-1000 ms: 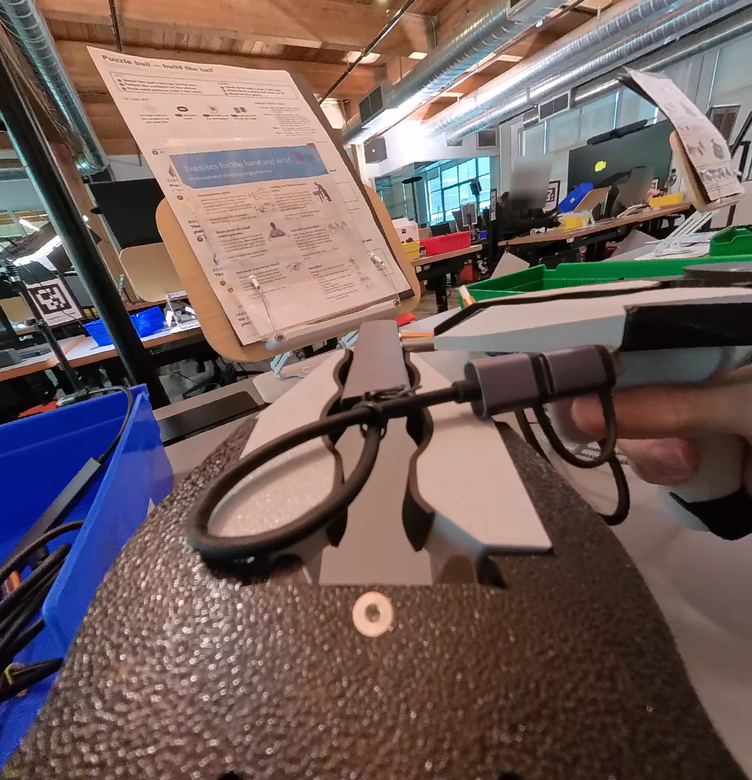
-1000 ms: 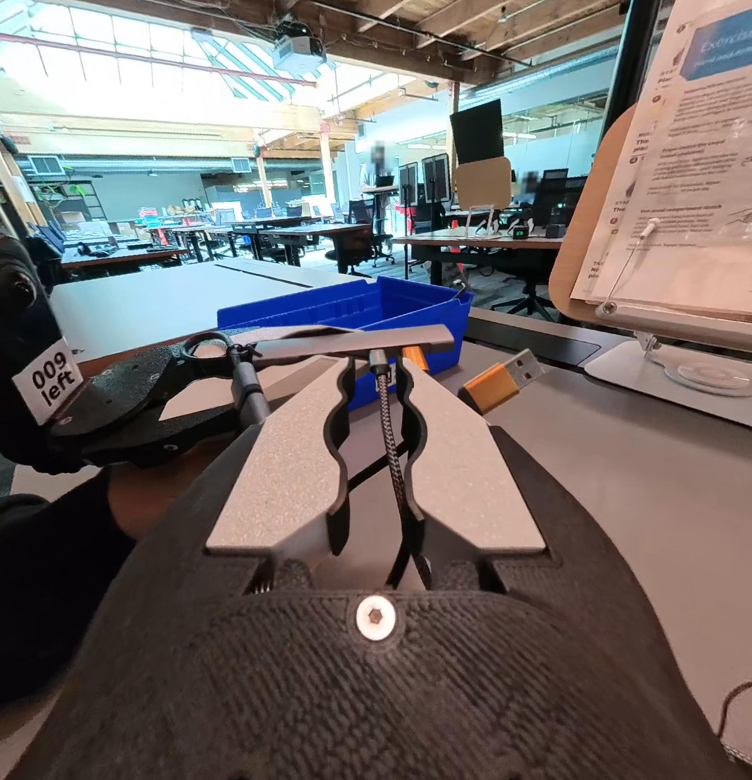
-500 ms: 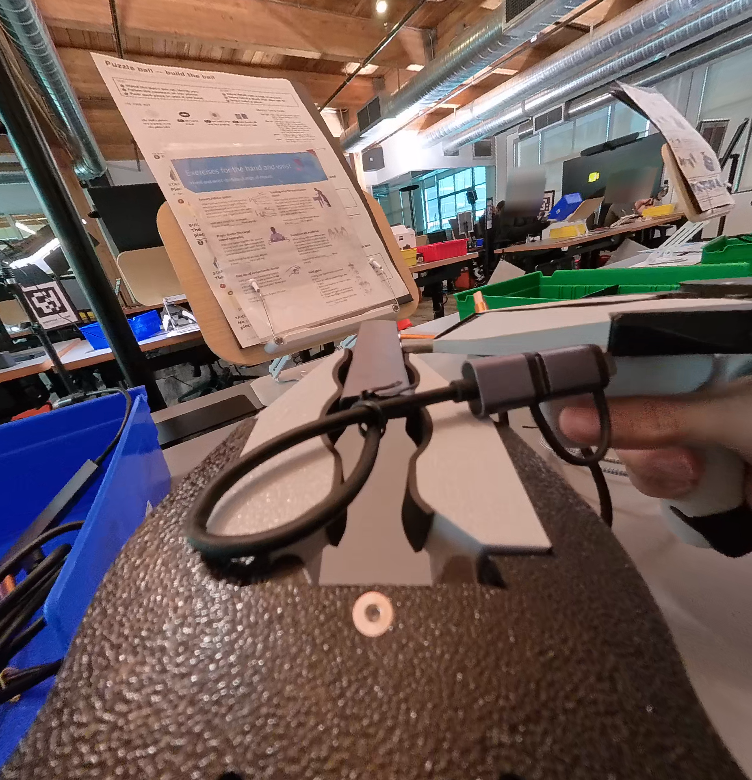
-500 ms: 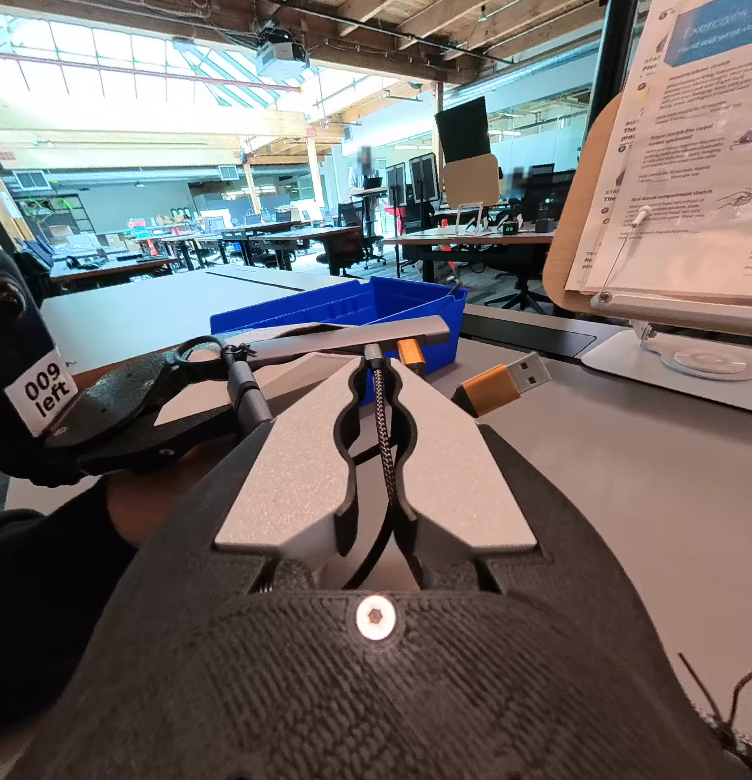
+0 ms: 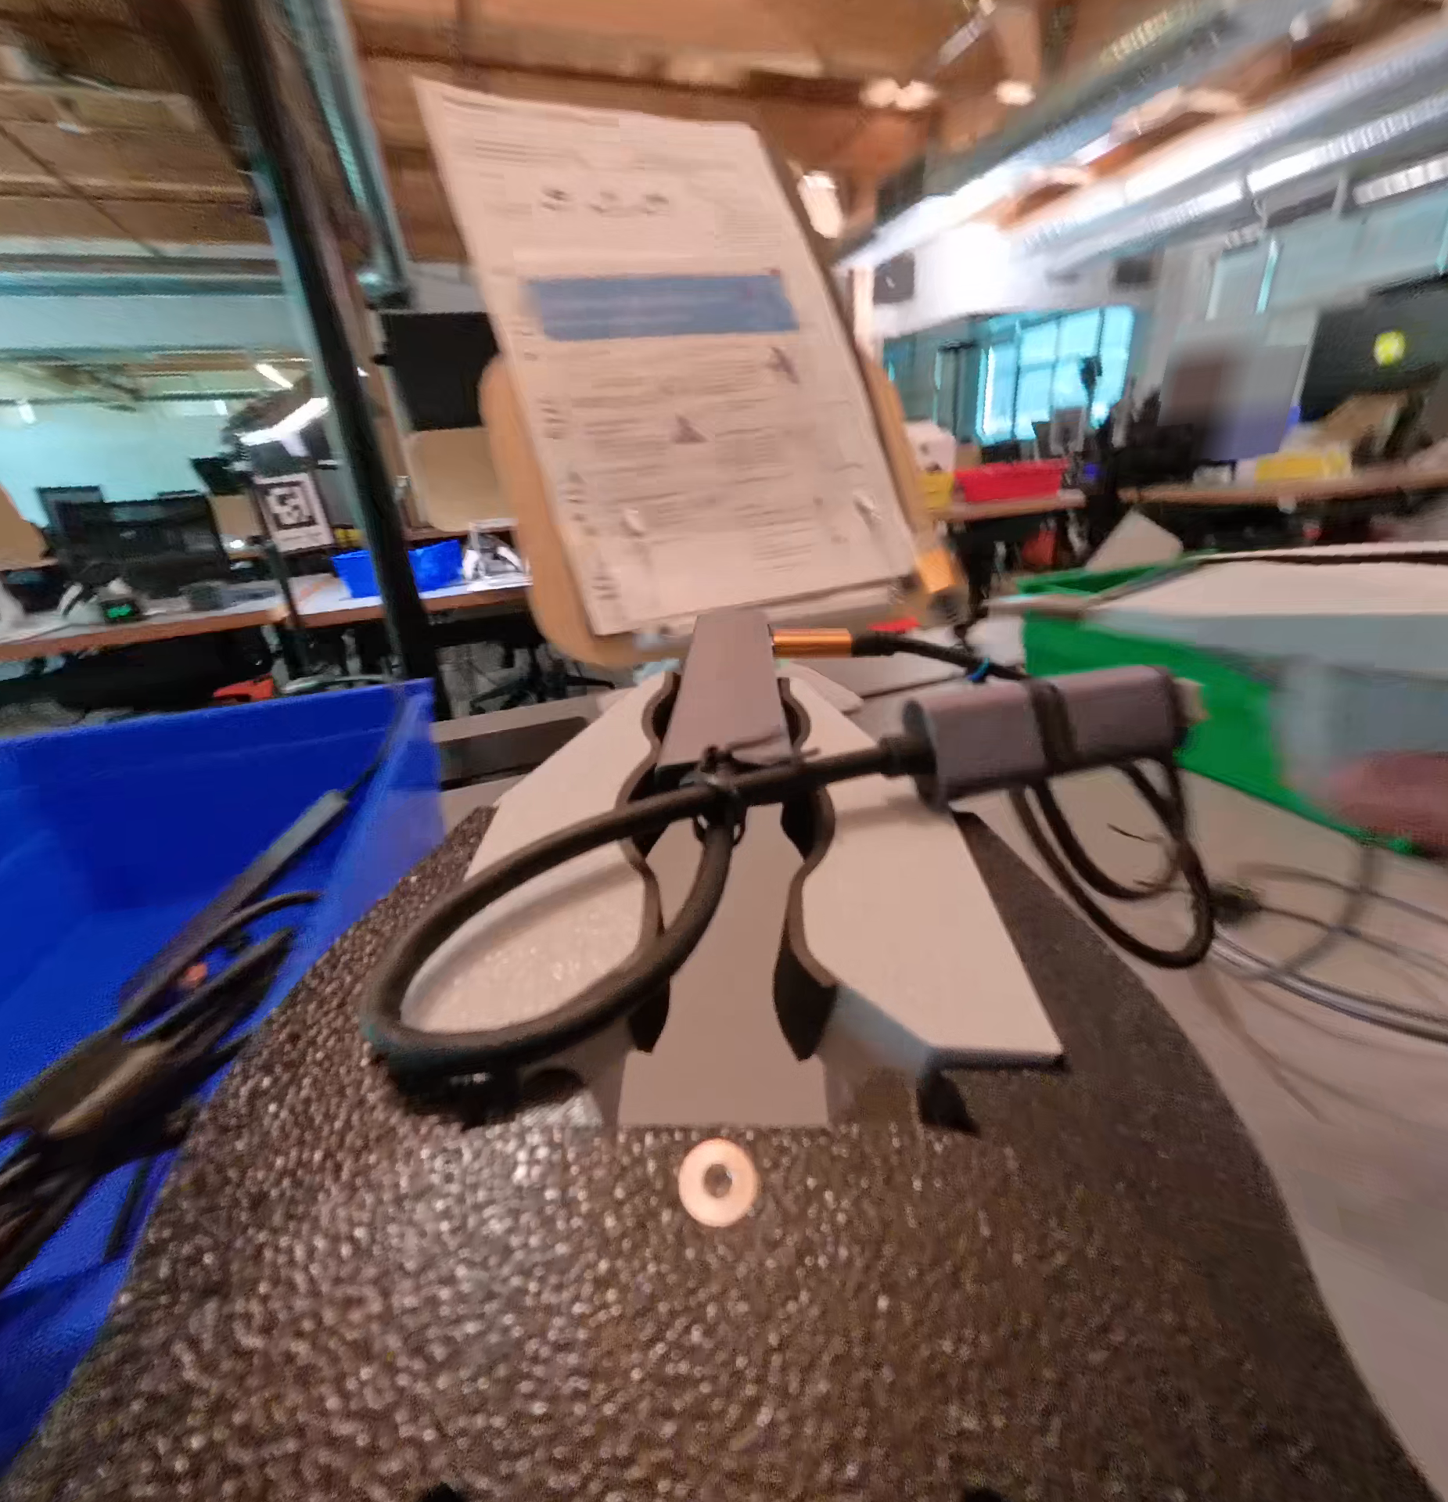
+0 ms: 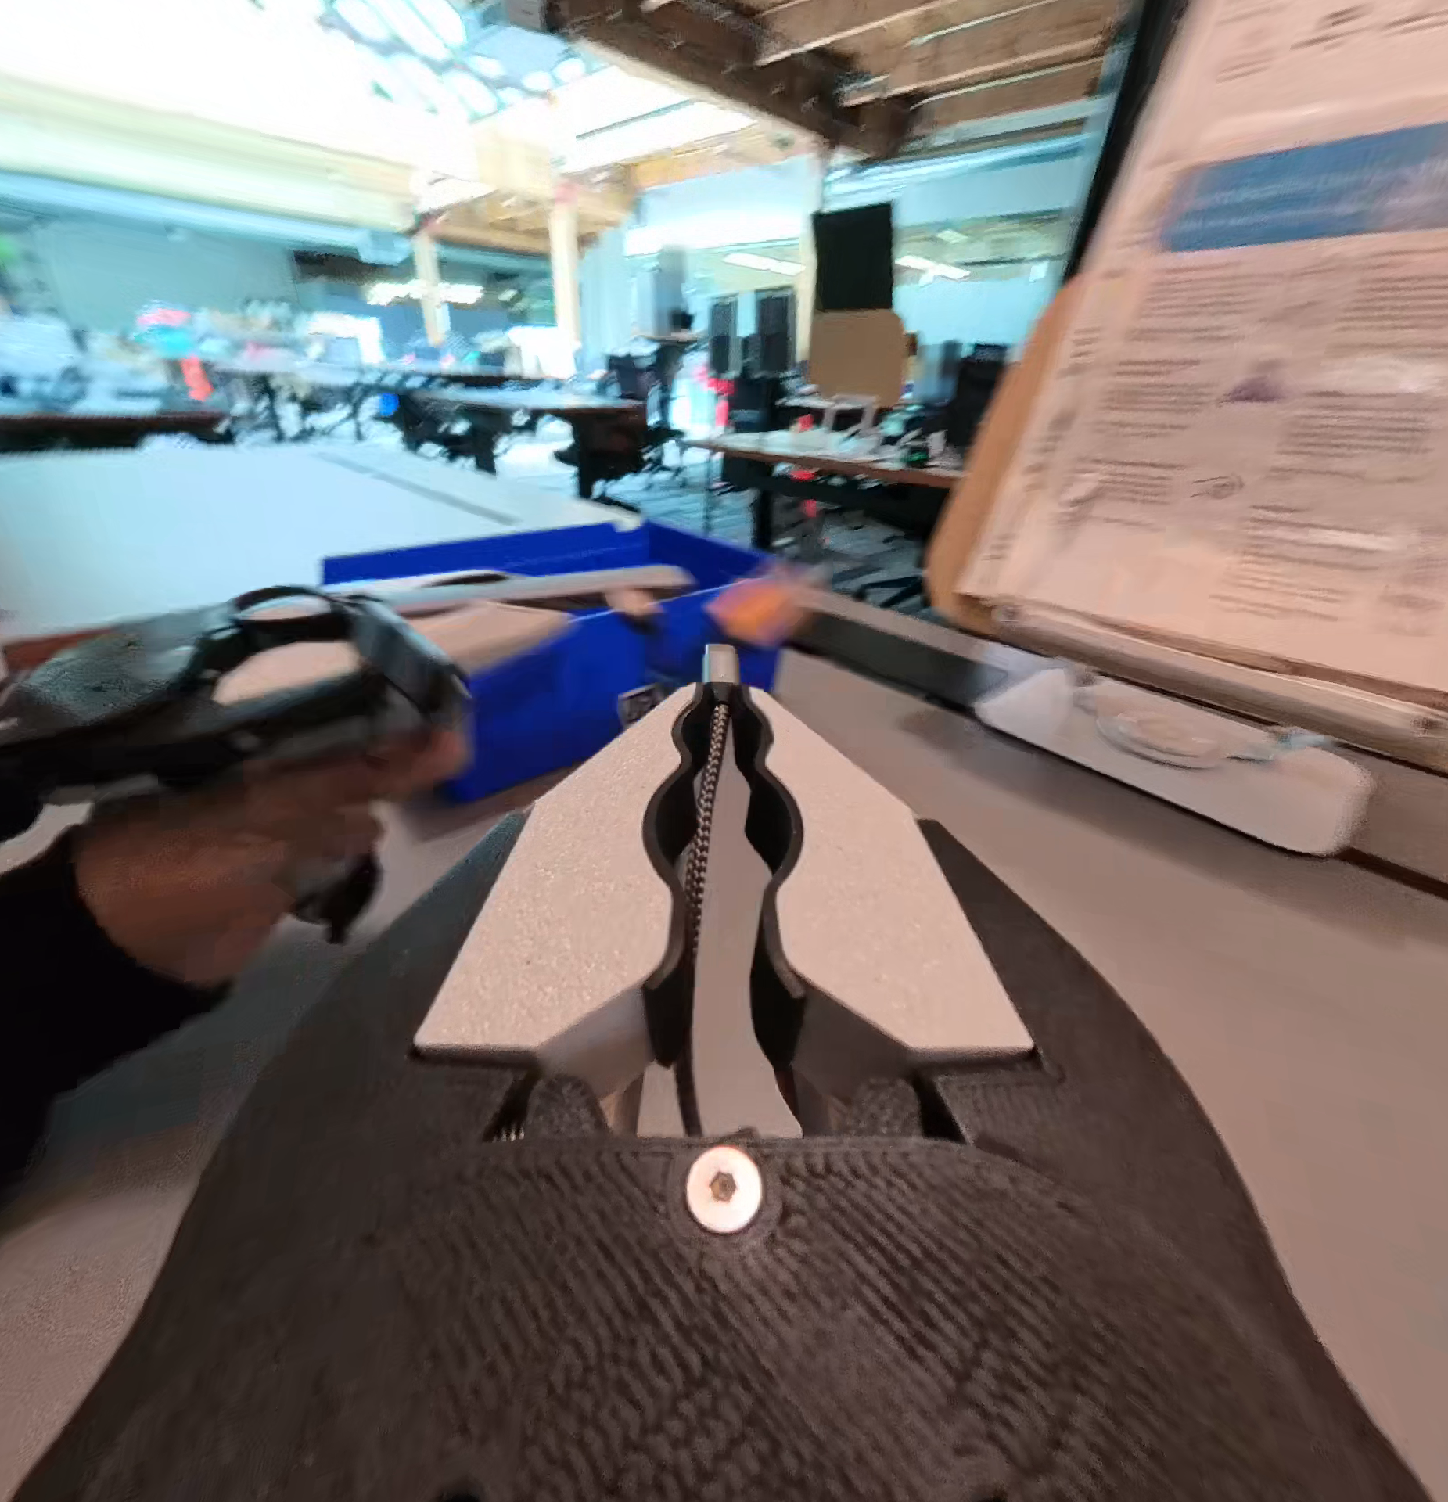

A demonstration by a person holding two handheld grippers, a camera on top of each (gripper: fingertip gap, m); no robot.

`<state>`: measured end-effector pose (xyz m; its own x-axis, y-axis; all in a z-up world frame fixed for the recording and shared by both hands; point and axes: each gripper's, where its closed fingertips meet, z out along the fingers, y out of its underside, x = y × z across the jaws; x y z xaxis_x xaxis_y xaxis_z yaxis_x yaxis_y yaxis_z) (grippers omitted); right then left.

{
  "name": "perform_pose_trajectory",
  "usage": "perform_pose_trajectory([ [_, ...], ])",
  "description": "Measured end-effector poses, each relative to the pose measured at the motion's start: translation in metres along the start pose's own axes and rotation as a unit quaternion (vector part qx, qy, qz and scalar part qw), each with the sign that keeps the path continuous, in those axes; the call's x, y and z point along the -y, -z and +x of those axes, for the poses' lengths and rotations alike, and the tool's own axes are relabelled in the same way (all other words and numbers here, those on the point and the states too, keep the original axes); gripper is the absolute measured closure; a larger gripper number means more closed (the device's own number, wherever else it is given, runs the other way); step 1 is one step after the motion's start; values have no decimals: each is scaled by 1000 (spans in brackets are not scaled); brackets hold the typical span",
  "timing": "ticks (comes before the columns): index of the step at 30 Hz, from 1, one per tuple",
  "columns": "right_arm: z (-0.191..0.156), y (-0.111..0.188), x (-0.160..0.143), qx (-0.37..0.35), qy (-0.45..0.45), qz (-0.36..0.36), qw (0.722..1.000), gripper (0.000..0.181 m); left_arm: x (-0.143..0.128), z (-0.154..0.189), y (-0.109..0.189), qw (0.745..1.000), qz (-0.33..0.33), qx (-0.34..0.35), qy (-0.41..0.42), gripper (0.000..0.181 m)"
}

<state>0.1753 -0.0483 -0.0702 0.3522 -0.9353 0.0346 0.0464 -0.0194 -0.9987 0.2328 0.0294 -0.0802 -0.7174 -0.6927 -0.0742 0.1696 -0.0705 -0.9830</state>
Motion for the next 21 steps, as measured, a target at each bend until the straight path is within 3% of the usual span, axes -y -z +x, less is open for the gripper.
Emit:
perform_pose_trajectory([
  [1,17,13,8,-2,-31,17,999,176,-1,-26,4,999,-6,22,34,160],
  [3,15,30,21,60,-72,41,995,177,13,-50,11,998,12,26,48,160],
  [6,6,39,36,68,-17,25,997,177,35,-15,11,998,42,-26,26,160],
  [10,6,65,85,84,6,48,995,177,35,4,9,998,43,-45,-33,160],
  [21,140,120,219,-36,109,1,993,176,22,6,4,997,23,-75,1,160],
])
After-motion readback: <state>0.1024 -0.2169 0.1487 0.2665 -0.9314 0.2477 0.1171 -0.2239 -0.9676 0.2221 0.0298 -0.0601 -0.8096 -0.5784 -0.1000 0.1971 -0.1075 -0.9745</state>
